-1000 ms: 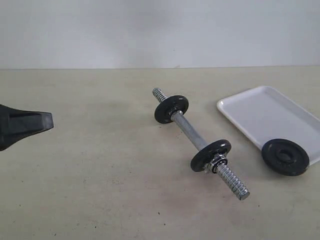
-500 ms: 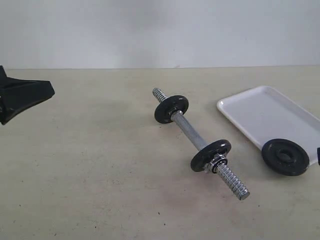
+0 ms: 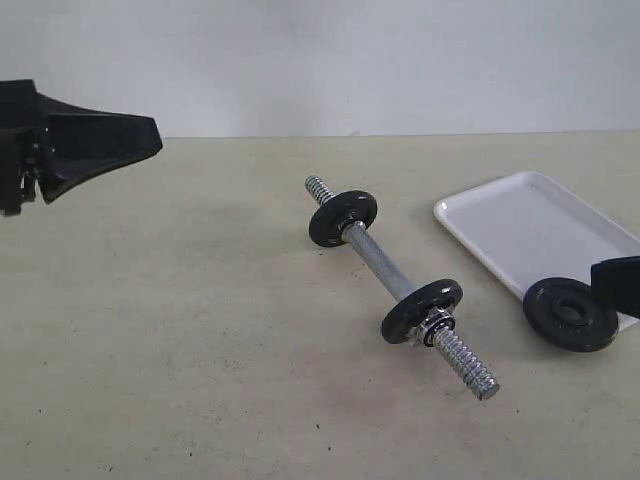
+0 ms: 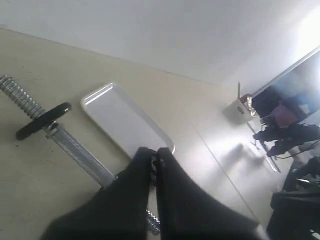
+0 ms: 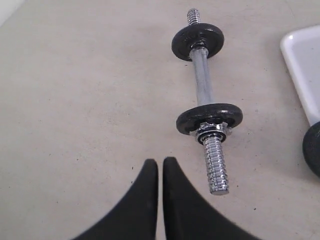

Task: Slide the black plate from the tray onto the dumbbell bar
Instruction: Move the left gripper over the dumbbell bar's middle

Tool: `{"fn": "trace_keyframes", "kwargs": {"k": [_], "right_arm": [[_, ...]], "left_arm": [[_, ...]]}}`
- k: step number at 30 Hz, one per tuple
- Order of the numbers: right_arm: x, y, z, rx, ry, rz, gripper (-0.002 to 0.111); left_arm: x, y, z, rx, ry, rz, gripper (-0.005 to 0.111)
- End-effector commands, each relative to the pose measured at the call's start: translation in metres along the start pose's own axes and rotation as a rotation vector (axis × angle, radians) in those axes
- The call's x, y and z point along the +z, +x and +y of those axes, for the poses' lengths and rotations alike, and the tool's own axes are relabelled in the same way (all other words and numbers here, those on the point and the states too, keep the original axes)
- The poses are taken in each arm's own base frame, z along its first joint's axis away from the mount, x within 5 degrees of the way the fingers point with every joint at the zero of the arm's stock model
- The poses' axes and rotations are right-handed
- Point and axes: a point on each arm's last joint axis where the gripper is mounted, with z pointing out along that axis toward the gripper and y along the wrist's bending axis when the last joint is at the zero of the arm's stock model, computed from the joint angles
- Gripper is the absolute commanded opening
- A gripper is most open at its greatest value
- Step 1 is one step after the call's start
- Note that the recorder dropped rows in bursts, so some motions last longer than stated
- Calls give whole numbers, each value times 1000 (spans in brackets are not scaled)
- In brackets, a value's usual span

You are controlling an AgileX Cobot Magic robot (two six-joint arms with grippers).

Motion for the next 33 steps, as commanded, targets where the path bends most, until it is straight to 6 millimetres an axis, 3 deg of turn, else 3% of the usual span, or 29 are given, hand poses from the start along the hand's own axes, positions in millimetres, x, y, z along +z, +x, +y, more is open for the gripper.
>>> {"fn": "trace_keyframes", "kwargs": {"k": [1, 9, 14, 24, 30, 33], "right_arm": [[-1, -5, 0, -15, 7, -36, 0], [-1, -11, -5, -17, 55, -98, 0], [-1, -10, -7, -40, 80, -93, 0], [-1, -8, -12, -106, 135, -56, 0], [-2, -8, -12, -106, 139, -62, 0], [-2, -8, -12, -106, 140, -63, 0]], "left_arm": [[11, -18, -14, 76, -110, 14, 4], [30, -27, -41, 219, -179, 2, 4], [57, -13, -37, 216, -202, 67, 4], [143, 33, -22, 250, -260, 261, 4], [168, 49, -39, 277, -199, 309, 4], [171, 43, -46, 286, -190, 282, 4]]}}
